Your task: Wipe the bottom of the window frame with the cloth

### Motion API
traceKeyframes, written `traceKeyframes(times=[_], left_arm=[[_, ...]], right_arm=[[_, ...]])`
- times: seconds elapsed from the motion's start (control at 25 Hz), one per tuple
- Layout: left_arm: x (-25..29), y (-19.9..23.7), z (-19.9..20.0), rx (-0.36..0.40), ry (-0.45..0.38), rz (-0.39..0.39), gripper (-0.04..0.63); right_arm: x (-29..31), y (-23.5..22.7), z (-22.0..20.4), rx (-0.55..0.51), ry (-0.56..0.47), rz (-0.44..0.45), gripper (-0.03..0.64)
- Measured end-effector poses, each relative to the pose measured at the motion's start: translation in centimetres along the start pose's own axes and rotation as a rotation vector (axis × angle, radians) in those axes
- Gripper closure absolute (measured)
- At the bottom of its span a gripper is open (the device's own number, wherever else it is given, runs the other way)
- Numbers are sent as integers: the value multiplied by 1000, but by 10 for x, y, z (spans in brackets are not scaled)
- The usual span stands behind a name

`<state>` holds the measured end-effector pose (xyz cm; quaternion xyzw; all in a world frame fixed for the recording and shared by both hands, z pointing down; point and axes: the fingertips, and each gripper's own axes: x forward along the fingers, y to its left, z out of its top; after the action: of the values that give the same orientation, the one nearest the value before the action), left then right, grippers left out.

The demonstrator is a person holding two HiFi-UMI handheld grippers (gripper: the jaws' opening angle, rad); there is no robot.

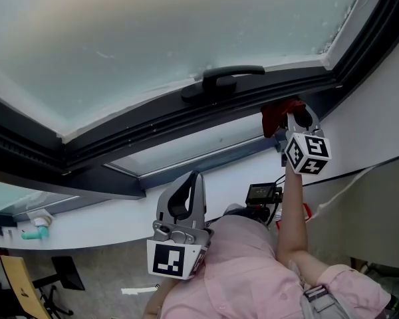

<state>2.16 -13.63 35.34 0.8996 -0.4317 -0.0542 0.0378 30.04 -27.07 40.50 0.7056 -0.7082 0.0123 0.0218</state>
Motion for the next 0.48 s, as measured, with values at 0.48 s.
traceKeyframes(times=[0.48], left_arm=[[11,3,1,-2,5,-15,601]], right_arm=[[0,-26,0,20,7,-68,557]])
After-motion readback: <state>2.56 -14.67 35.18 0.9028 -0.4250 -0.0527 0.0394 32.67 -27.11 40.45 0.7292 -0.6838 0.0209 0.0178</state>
